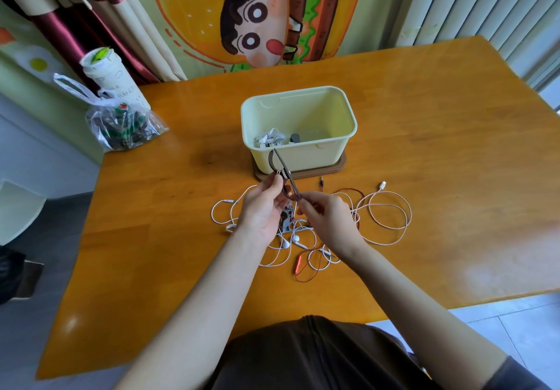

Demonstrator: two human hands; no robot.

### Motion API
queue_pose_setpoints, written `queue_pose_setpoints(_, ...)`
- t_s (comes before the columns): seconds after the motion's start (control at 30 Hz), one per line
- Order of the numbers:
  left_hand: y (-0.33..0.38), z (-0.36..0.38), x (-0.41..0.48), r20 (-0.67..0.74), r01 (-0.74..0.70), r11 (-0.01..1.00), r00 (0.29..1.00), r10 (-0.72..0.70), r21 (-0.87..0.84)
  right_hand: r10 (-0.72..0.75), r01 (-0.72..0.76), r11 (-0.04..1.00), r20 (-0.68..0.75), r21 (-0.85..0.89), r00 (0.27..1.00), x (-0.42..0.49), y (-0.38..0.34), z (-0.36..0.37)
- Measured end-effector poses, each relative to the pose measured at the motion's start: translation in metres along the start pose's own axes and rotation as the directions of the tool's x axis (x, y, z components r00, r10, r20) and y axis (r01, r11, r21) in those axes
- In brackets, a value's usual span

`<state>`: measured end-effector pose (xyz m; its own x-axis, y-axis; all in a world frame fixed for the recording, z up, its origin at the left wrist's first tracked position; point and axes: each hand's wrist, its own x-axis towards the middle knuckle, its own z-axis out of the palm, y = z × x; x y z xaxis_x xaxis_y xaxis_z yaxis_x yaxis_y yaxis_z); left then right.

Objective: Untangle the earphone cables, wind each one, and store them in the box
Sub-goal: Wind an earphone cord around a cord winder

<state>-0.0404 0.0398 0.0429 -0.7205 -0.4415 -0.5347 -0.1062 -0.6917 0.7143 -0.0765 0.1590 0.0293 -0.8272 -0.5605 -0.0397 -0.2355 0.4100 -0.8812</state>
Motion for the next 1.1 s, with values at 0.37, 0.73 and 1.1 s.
queue_pose_setpoints(0.37, -0.006, -0.014, 0.007, 0.189, -0.451, 0.457, 0.839, 0.511, 0.766, -0.119, 0.116, 0.980, -0.011, -0.161, 0.993, 0.003, -0.010, -0.018)
queue_pose_setpoints(0.73, 0.002, -0.009, -0.007, 0.412, -0.493, 0.409, 0.869, 0.274, 0.768, -0.066, 0.063, 0.995, -0.033, -0.079, 0.997, 0.024, -0.011, -0.065)
queue_pose_setpoints(1.1, 0.007, 0.004, -0.009, 0.356, -0.192, 0.965, 0.927, 0.119, 0.177, 0.074, -0.073, 0.963, 0.008, 0.260, 0.997, 0.018, -0.004, -0.034)
